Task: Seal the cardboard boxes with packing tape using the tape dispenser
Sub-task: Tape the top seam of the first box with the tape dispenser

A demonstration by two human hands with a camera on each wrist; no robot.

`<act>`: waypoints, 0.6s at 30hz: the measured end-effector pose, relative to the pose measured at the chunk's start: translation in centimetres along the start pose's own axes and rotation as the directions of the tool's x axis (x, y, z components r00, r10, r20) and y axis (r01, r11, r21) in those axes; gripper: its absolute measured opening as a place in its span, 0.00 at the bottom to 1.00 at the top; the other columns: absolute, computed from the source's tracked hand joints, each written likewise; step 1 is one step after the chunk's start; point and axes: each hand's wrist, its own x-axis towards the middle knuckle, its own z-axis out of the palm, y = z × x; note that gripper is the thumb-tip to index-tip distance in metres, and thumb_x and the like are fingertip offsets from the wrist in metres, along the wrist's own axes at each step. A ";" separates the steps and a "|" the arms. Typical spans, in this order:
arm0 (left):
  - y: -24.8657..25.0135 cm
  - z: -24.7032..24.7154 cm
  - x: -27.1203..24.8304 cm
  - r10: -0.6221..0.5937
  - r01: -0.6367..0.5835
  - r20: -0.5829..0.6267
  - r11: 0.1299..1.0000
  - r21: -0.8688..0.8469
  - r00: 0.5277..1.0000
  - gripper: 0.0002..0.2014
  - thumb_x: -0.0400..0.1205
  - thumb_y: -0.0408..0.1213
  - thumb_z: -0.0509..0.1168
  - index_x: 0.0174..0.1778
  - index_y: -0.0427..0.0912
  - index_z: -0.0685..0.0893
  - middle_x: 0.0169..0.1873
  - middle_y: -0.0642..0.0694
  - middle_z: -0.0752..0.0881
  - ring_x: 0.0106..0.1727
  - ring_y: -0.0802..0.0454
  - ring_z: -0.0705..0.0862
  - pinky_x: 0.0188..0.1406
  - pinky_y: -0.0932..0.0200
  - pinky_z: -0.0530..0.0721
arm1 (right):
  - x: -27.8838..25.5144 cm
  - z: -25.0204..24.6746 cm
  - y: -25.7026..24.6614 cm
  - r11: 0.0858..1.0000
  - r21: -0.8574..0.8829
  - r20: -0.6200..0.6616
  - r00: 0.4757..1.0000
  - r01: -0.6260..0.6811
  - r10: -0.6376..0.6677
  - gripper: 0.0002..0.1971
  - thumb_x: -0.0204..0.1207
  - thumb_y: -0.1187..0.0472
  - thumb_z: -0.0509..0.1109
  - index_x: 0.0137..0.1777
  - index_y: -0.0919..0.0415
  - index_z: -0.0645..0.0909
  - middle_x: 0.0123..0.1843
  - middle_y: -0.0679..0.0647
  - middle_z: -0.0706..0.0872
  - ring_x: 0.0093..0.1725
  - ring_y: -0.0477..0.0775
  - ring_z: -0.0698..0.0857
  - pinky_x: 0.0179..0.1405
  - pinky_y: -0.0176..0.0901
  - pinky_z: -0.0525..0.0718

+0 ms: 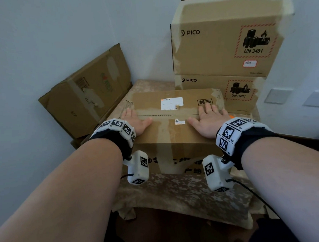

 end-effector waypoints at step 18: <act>2.2 -1.5 -3.2 0.094 -0.111 0.147 0.988 0.106 0.985 0.41 0.80 0.70 0.39 0.85 0.50 0.43 0.84 0.41 0.40 0.84 0.37 0.45 0.81 0.36 0.46 | -0.6 -1.2 2.2 0.999 0.040 0.052 0.998 0.021 -0.024 0.38 0.84 0.38 0.43 0.85 0.63 0.45 0.87 0.59 0.41 0.85 0.60 0.42 0.82 0.65 0.52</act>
